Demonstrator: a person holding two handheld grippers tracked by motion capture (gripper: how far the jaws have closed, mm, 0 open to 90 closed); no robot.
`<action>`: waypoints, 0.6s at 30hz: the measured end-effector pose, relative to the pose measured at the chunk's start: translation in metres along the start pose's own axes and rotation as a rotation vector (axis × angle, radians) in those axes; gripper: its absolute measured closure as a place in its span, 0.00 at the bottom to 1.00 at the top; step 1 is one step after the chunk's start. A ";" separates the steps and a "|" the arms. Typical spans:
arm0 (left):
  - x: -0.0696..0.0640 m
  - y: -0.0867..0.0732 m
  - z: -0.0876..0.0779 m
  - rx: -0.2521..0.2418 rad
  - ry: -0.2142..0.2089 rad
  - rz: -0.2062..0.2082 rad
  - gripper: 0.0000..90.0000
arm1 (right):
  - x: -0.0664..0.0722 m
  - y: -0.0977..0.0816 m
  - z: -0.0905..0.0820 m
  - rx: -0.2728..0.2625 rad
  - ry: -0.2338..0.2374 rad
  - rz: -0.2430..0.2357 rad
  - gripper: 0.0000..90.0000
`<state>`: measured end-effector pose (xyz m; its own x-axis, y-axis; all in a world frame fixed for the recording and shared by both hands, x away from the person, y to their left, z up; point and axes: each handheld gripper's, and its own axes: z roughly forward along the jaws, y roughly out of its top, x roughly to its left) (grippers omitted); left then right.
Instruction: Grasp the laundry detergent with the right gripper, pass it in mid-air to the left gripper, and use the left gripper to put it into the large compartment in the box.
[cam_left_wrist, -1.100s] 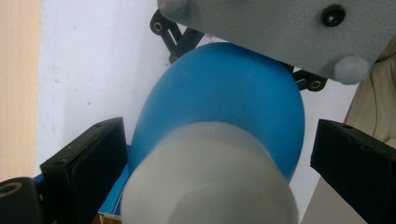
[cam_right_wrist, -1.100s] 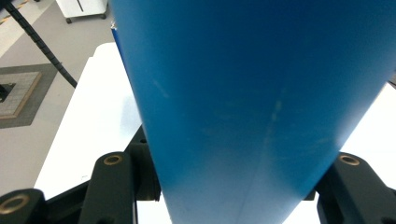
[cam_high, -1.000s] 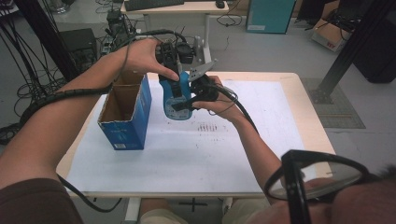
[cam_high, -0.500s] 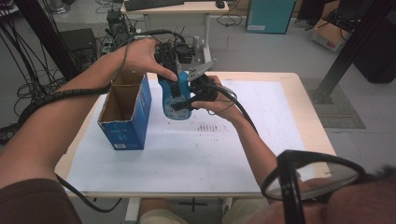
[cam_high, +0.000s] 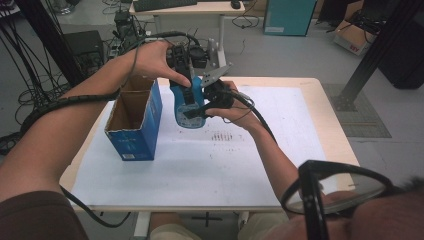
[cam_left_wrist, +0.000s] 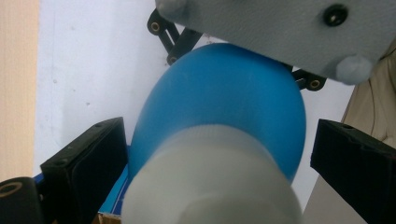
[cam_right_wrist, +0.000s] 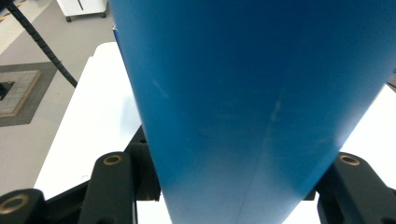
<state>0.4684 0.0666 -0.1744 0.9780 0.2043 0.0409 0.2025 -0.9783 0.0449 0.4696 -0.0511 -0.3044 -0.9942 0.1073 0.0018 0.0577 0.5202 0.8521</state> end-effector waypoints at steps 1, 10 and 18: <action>0.000 0.000 0.000 -0.003 0.001 -0.002 0.05 | 0.000 0.000 0.000 -0.002 -0.003 -0.005 0.48; 0.000 0.001 -0.002 -0.004 0.002 0.000 0.05 | 0.000 0.000 -0.001 -0.009 0.002 -0.002 0.48; 0.001 0.001 -0.004 -0.005 0.018 -0.003 0.06 | 0.000 0.001 -0.001 -0.013 0.000 -0.006 0.48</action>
<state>0.4691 0.0659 -0.1707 0.9765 0.2075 0.0588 0.2047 -0.9775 0.0502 0.4692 -0.0510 -0.3033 -0.9946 0.1039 -0.0032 0.0504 0.5094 0.8590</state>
